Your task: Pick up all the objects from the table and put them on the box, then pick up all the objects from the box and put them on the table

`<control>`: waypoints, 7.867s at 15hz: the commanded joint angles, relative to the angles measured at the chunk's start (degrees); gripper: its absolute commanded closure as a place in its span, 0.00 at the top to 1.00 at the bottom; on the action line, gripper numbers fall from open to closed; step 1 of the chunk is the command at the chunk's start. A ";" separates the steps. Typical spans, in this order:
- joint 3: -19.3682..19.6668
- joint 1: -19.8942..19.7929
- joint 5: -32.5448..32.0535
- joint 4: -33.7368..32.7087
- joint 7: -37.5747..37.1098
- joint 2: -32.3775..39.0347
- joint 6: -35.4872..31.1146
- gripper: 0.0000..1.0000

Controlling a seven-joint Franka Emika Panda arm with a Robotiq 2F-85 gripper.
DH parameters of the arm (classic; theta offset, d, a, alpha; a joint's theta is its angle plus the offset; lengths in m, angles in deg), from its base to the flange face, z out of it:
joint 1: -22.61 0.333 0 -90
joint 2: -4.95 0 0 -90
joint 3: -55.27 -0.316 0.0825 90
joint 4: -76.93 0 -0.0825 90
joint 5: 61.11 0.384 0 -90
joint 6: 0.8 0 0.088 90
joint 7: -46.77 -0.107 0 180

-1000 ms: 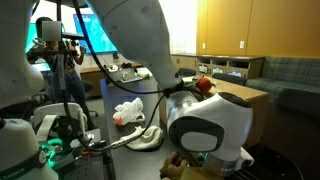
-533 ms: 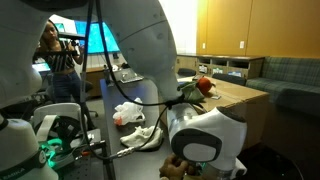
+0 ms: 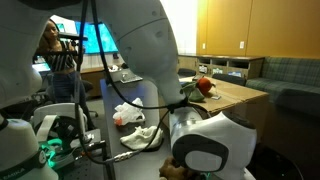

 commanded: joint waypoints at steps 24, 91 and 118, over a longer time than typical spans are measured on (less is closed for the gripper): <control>-2.32 0.84 15.95 6.98 5.86 -10.77 17.58 1.00; 0.05 17.50 -0.54 -29.30 -36.96 -16.78 13.74 0.04; -2.53 27.75 -9.04 -42.77 -39.62 -11.09 33.05 1.00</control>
